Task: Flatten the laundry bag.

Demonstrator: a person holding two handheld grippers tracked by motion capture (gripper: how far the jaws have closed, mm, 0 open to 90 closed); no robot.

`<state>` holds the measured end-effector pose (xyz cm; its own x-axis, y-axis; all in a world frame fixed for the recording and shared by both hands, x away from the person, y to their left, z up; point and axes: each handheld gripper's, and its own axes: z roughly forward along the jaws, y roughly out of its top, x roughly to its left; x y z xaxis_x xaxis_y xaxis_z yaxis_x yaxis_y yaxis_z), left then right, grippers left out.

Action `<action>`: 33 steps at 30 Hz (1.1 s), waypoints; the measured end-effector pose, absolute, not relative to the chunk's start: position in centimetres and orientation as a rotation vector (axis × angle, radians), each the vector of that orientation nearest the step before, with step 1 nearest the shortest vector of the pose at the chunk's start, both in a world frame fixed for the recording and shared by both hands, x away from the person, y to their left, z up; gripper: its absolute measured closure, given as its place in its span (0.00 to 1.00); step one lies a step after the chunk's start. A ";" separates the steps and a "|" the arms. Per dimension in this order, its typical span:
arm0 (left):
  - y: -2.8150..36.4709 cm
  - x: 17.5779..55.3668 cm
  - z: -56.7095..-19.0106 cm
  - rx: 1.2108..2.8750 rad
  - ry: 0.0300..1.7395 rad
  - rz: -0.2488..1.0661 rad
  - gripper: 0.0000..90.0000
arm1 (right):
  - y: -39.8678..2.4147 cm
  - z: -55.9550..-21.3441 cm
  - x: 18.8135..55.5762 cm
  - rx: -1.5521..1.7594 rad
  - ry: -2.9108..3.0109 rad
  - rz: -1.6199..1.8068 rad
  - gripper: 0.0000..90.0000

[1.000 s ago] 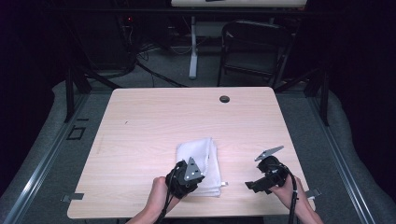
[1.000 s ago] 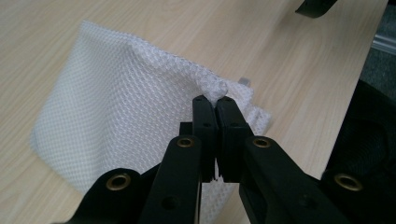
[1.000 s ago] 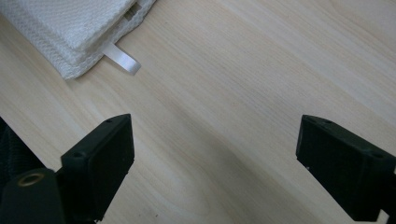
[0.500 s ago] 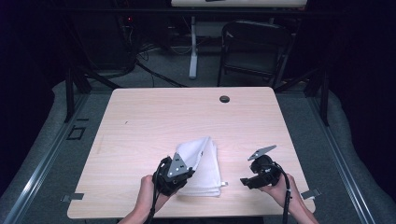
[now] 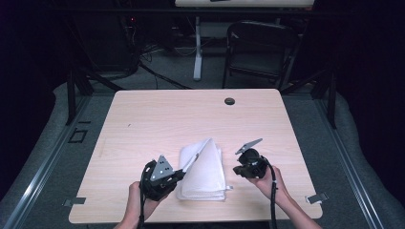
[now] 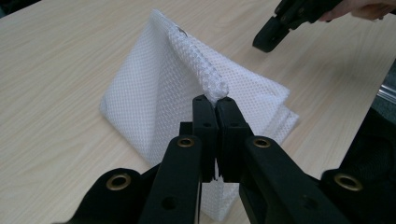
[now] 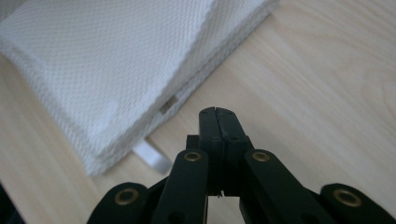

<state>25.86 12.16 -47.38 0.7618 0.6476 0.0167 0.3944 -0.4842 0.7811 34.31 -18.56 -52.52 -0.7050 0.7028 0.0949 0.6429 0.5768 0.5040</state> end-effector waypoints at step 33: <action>17.9 25.8 -48.7 2.086 0.959 0.342 0.98 | -14.8 -55.6 38.6 1.276 2.786 0.926 1.00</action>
